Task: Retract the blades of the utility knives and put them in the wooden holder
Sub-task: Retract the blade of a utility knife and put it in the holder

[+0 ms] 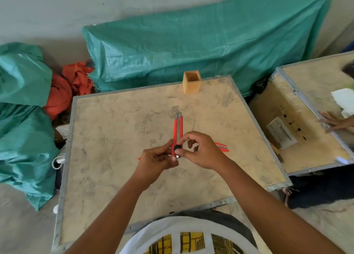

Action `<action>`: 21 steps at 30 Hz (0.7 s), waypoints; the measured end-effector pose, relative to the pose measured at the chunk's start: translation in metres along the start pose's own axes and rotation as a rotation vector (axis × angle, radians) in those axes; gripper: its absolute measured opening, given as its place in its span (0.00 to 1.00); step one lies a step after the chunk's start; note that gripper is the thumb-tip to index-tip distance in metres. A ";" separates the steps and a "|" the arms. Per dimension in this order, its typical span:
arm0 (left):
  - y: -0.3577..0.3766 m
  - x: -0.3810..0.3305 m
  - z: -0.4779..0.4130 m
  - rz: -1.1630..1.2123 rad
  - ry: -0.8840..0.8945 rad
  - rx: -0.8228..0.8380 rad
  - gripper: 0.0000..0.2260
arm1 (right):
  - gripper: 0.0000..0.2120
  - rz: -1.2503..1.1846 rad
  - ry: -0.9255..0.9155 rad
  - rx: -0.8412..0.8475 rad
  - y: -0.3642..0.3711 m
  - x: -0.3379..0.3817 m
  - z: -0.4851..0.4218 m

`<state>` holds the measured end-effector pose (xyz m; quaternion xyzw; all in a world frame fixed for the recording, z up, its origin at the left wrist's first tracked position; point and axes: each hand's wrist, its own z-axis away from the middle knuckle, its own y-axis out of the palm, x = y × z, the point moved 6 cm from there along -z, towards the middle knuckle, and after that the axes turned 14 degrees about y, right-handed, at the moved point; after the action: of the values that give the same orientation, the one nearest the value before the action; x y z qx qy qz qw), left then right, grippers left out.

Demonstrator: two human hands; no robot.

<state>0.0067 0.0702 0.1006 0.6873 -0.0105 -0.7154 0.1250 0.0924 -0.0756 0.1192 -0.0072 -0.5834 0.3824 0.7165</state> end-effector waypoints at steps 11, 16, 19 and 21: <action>0.013 -0.004 -0.033 0.016 0.022 -0.012 0.23 | 0.08 -0.066 0.004 -0.042 -0.022 -0.001 -0.023; 0.031 0.002 -0.069 -0.023 0.020 0.004 0.25 | 0.11 -0.219 0.028 -0.019 -0.061 -0.004 -0.058; 0.044 0.002 -0.105 -0.049 0.025 -0.008 0.26 | 0.11 -0.266 0.030 -0.026 -0.091 -0.005 -0.087; 0.052 -0.002 -0.136 -0.087 0.046 -0.017 0.25 | 0.13 -0.259 0.004 -0.044 -0.113 -0.004 -0.112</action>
<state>0.1494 0.0418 0.1043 0.7023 0.0281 -0.7043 0.0997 0.2479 -0.1088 0.1320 0.0517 -0.5861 0.2736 0.7609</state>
